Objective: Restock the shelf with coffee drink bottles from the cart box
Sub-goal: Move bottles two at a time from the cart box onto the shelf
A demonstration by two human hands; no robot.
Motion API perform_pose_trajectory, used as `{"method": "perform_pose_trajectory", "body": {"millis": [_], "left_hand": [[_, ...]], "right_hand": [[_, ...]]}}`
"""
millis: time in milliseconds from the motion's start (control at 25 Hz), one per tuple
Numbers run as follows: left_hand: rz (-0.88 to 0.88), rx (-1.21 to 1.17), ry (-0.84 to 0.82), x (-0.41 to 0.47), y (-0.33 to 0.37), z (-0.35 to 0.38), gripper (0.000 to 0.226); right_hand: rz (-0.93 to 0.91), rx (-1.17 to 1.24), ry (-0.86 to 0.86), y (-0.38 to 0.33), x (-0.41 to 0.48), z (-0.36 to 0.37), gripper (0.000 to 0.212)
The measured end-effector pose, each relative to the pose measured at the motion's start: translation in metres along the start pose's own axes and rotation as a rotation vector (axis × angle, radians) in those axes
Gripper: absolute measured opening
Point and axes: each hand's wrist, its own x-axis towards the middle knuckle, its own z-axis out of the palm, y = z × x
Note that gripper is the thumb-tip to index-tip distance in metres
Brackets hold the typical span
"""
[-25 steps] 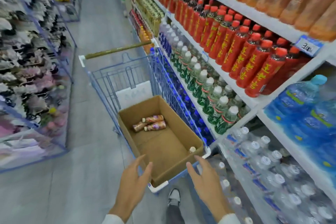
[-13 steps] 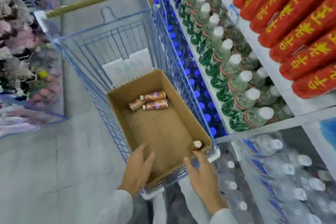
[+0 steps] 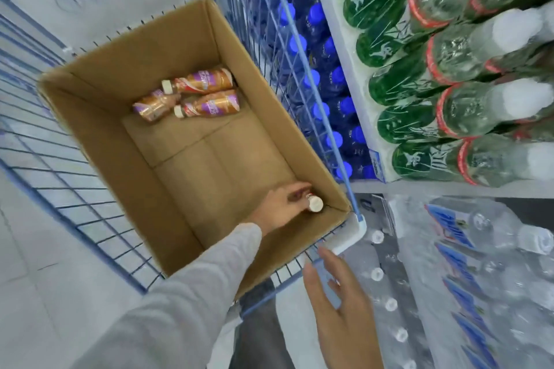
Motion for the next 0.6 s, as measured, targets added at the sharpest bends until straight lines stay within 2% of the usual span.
{"method": "perform_pose_trajectory", "body": {"millis": [120,280,480,600], "left_hand": [[0.017,-0.112,-0.022,0.016,-0.012,-0.003,0.041],[0.065,-0.095,-0.096,0.028,-0.023,0.004,0.05],[0.228,0.041,0.042,0.041,-0.033,0.015,0.049],[0.239,-0.056,0.089,0.034,-0.036,0.016,0.044]], "right_hand": [[0.028,-0.013,-0.023,0.001,-0.004,0.004,0.046],[0.016,-0.022,-0.018,0.001,-0.007,0.009,0.051],[0.025,-0.034,-0.011,0.006,-0.007,0.011,0.048],[0.016,-0.057,-0.008,0.004,-0.005,0.01,0.047]]}}
